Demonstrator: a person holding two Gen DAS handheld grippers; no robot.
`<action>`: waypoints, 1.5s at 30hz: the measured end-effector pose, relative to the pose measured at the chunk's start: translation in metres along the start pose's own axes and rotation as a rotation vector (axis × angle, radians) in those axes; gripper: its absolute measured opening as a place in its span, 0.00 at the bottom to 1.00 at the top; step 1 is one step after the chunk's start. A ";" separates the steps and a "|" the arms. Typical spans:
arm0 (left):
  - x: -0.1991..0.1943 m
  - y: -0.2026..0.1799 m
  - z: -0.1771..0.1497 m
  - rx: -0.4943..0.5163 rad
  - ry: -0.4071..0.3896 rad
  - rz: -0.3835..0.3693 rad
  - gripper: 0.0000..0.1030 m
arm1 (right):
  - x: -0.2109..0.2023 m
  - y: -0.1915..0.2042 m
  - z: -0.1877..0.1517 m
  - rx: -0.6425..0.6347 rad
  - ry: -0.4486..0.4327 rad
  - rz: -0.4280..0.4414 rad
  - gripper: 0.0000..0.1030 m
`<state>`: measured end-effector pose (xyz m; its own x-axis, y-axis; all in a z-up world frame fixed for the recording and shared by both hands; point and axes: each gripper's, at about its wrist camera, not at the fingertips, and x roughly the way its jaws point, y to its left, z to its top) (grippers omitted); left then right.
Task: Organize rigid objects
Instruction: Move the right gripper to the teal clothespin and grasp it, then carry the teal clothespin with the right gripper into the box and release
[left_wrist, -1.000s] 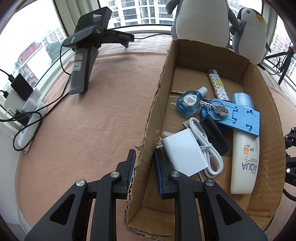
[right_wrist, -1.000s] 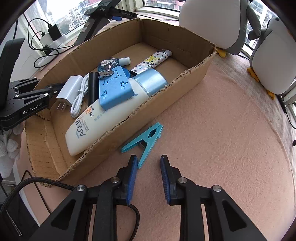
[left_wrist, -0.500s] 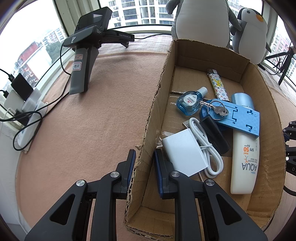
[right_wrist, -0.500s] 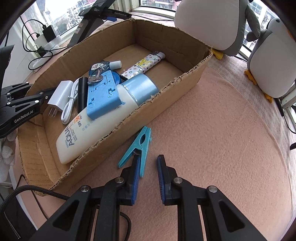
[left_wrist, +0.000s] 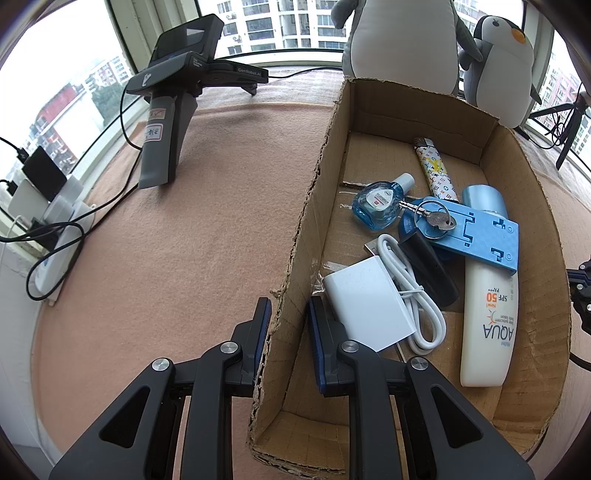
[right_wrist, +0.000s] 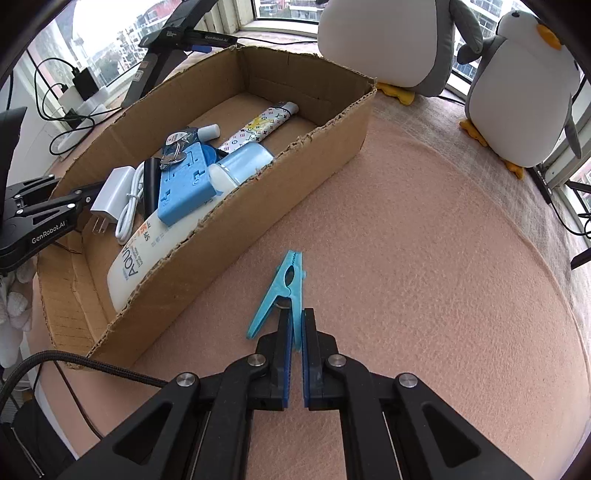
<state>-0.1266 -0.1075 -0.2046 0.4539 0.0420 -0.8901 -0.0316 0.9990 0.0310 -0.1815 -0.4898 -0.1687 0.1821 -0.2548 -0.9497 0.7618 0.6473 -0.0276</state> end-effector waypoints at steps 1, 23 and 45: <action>0.000 0.000 0.000 0.001 0.000 -0.001 0.17 | -0.004 -0.002 -0.001 0.008 -0.008 -0.004 0.04; 0.000 0.000 0.001 0.005 -0.001 -0.019 0.17 | -0.063 0.067 0.066 -0.065 -0.184 -0.016 0.04; 0.001 0.001 0.001 0.026 0.001 -0.041 0.17 | -0.031 0.074 0.095 -0.020 -0.138 0.038 0.04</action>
<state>-0.1252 -0.1069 -0.2050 0.4538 0.0010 -0.8911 0.0099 0.9999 0.0061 -0.0720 -0.5019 -0.1120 0.2959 -0.3254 -0.8981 0.7403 0.6723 0.0004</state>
